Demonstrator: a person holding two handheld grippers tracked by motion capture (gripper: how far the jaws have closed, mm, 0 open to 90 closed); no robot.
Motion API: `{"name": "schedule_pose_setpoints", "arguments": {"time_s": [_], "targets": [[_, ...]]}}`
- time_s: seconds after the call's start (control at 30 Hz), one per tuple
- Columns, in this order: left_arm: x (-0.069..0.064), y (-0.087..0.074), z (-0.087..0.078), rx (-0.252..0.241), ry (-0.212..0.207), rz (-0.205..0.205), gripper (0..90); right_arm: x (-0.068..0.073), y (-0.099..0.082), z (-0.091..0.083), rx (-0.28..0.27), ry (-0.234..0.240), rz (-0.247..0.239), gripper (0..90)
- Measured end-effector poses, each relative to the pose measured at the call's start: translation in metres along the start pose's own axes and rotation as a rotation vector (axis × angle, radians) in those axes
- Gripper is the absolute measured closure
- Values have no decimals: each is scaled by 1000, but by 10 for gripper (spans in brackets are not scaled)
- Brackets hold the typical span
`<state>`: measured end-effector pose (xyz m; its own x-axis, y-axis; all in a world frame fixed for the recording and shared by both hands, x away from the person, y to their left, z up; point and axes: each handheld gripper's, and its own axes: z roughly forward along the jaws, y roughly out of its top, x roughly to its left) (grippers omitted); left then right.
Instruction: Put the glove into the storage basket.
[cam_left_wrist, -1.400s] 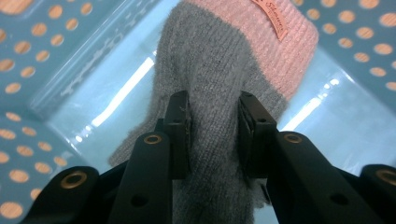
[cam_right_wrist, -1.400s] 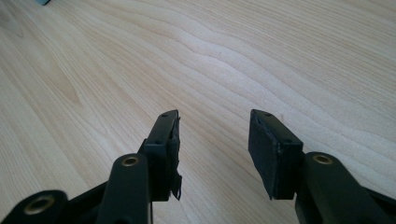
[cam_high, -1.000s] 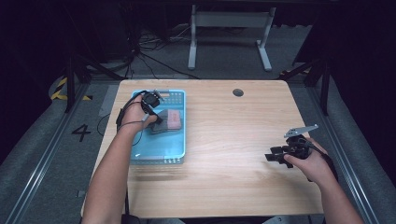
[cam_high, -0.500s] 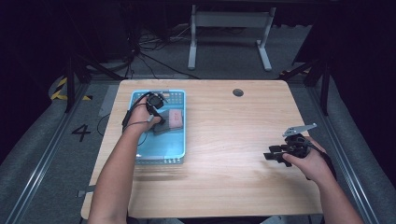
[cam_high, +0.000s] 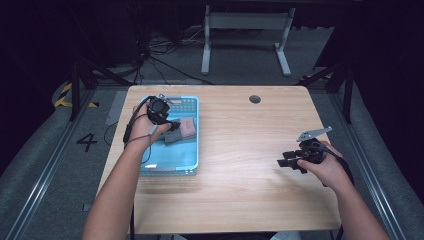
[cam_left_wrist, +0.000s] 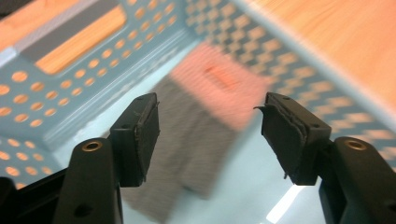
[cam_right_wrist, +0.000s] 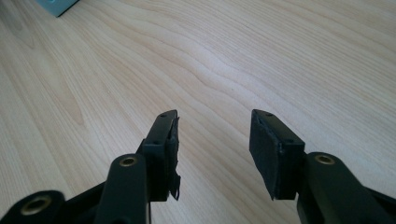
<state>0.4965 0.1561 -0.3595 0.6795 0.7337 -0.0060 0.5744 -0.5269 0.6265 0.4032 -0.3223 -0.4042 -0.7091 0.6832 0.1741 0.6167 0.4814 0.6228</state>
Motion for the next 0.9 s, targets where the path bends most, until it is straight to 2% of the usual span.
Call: {"name": "schedule_pose_setpoints", "arguments": {"time_s": [0.1, 0.23, 0.43, 0.6, 0.7, 0.8, 0.87, 0.9], "targets": [[-20, -1, -20, -54, -8, 5, 357, 0, 6, 4, 4, 6, -14, 534], [-53, -9, -44, -108, -57, 15, 340, 1, 11, 9, 10, 17, -27, 532], [-93, -32, -58, -156, -121, 33, 314, 6, 10, 11, 16, 14, -52, 519], [-123, -57, -53, -168, -227, 73, 302, 11, -1, 15, -8, -7, -80, 506], [-140, -68, -45, -170, -278, 105, 296, 15, -8, 20, -19, 3, -82, 506], [-155, -82, -35, -180, -330, 119, 293, 15, -15, 26, -18, 3, -71, 505], [-162, -91, -25, -183, -339, 125, 298, 14, -19, 29, -8, -11, -73, 495], [-166, -96, -20, -165, -320, 148, 296, 13, -21, 31, -8, -18, -70, 492]]}}
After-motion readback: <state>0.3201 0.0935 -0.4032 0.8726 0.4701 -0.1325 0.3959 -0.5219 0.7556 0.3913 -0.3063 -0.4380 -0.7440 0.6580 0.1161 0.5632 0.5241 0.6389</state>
